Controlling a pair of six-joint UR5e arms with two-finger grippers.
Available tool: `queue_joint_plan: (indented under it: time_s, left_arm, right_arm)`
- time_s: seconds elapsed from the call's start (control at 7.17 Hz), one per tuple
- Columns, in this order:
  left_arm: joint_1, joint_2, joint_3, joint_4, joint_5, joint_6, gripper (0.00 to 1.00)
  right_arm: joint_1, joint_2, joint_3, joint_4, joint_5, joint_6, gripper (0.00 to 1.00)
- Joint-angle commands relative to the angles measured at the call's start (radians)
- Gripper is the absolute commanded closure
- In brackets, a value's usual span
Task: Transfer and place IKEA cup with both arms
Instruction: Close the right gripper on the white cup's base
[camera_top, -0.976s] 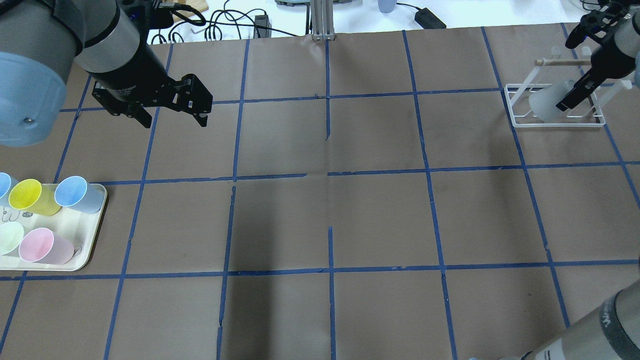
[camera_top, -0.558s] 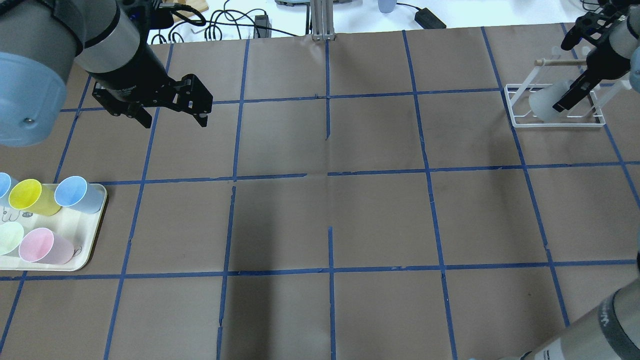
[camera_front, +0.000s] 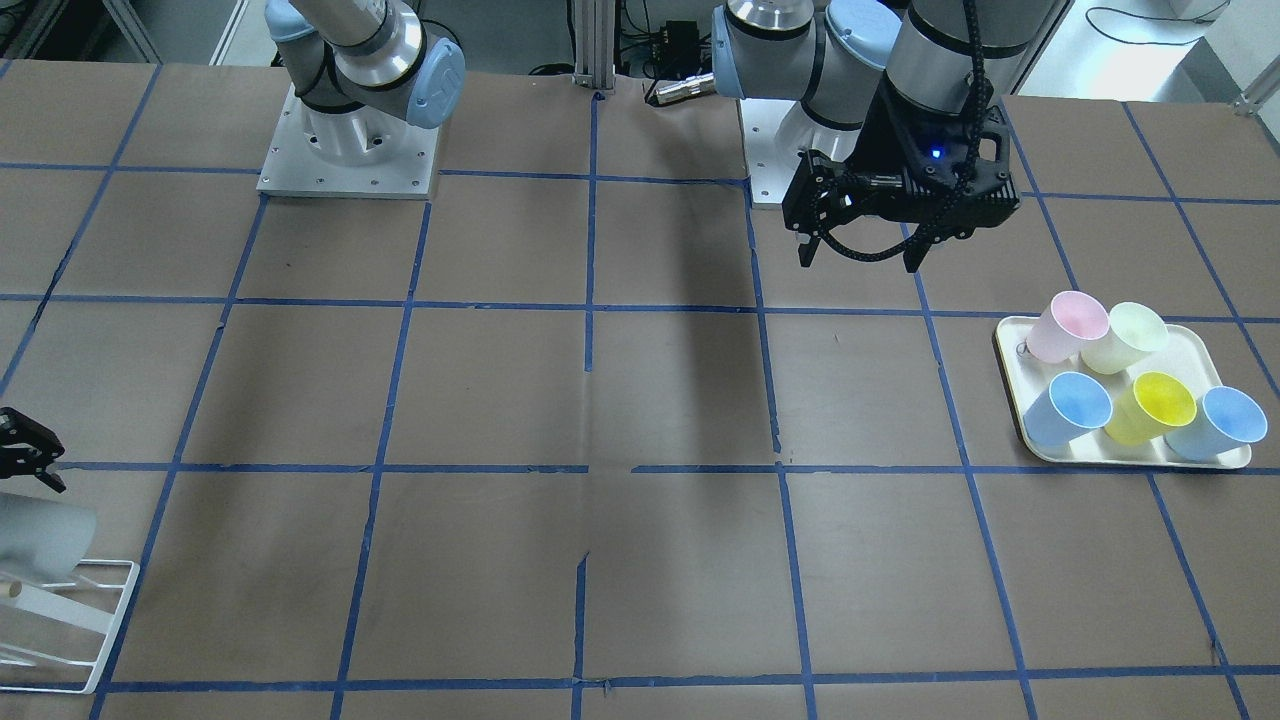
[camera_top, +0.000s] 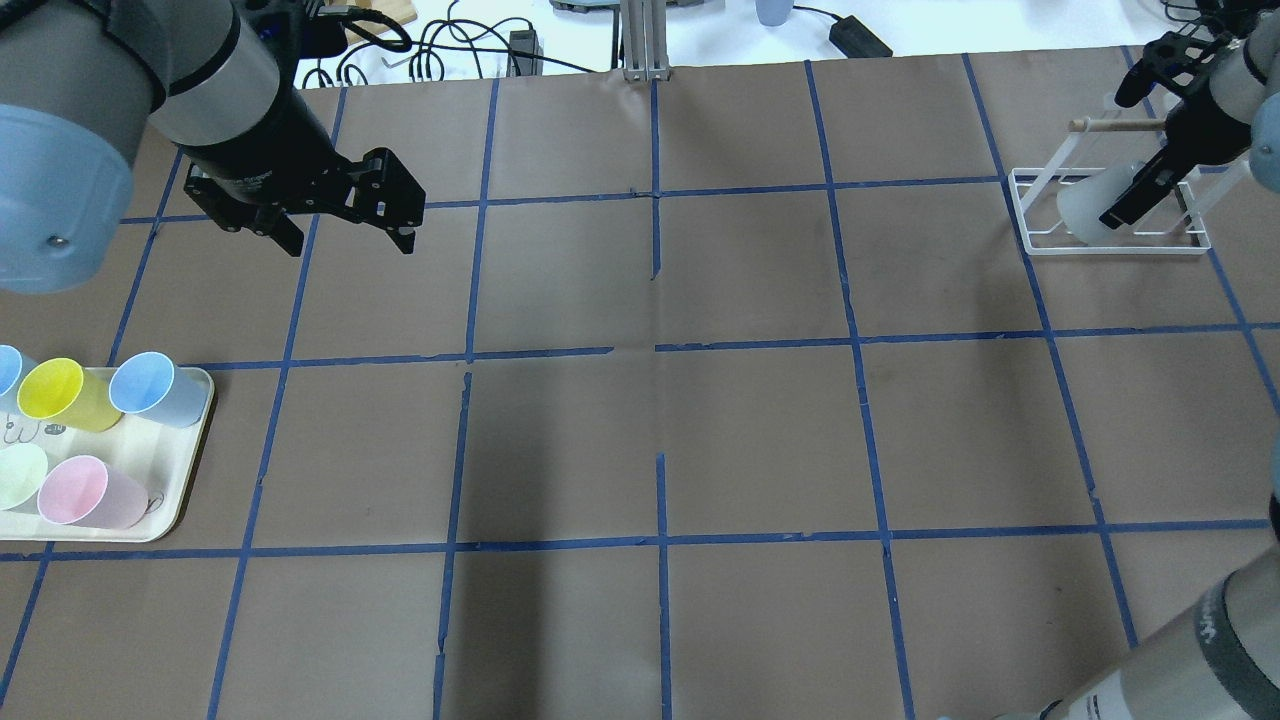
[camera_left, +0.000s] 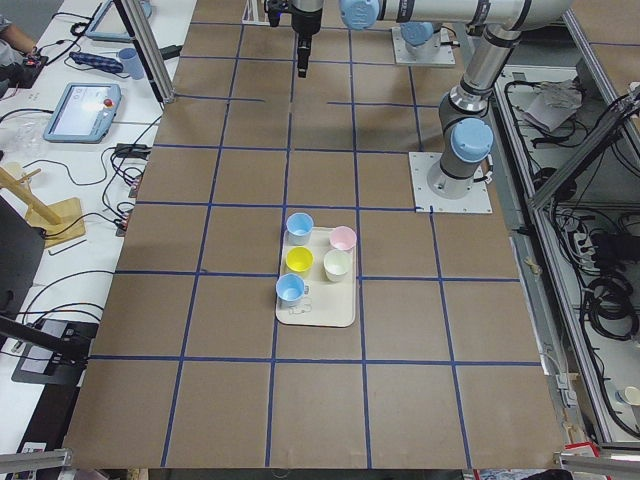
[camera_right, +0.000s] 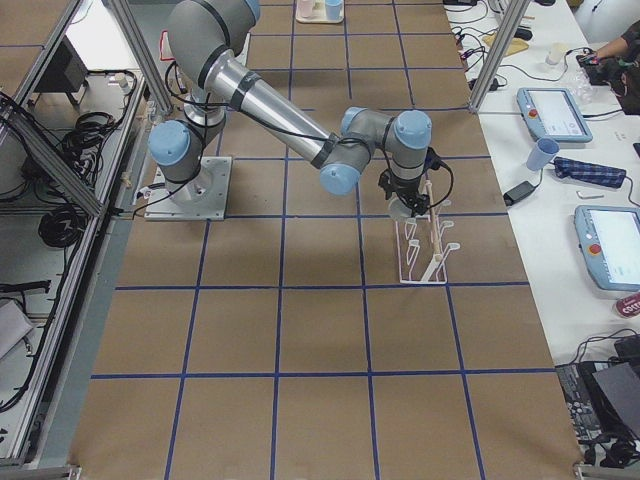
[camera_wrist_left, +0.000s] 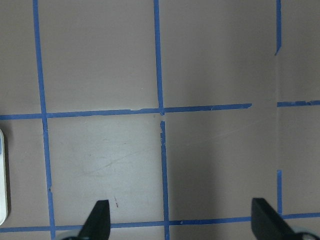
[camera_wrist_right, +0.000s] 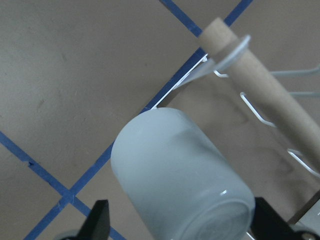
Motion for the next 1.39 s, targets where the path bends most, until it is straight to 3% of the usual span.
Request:
queue_joint_plan:
  time_s: [0.0,0.56,0.84,1.25]
  left_arm:
    - [0.000,0.000,0.001,0.000,0.001,0.000,0.00]
    - [0.000,0.002,0.001,0.000,0.001,0.000,0.00]
    - [0.000,0.000,0.001,0.000,0.001,0.000,0.00]
    - [0.000,0.000,0.001,0.000,0.001,0.002,0.00]
  right_arm:
    - [0.000,0.003,0.000,0.000,0.000,-0.001,0.00]
    - [0.000,0.001,0.000,0.001,0.014,-0.001,0.36]
    - [0.000,-0.002,0.000,0.001,0.014,-0.001,0.42]
    - [0.002,-0.007,-0.001,0.003,0.009,0.001,0.68]
